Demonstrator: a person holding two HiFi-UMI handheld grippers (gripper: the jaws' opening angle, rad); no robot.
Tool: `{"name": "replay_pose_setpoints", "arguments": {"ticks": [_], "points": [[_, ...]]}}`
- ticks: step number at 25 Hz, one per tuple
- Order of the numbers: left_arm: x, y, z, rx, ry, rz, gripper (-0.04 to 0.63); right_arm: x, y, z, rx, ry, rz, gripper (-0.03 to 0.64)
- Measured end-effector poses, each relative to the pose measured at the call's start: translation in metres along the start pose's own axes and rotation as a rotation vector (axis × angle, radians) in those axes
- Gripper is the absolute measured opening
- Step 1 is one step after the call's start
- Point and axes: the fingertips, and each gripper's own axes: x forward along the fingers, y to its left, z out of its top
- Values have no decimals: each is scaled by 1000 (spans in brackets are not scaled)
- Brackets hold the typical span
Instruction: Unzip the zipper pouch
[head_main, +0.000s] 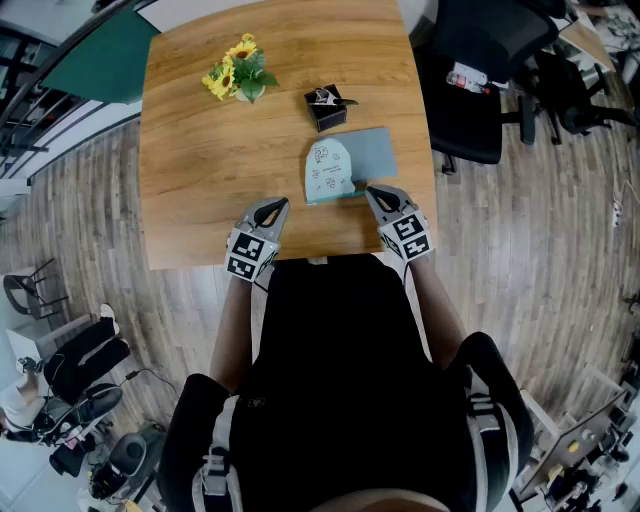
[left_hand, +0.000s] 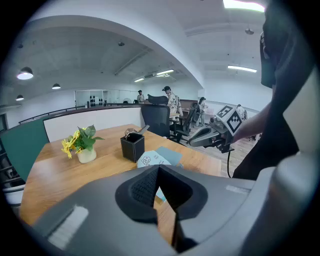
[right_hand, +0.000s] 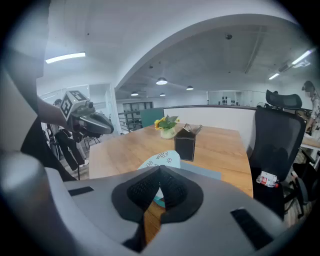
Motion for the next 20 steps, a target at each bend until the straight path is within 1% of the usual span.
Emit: {"name": "replay_pose_setpoints", "arguments": {"ticks": [12,20], "points": [[9,-3,0,-27,-2,-16,0,1,3,-5,-2,21,15,3],[11,-3,-1,-48,-15,-28,0,4,0,-1,0,8,-2,4]]}}
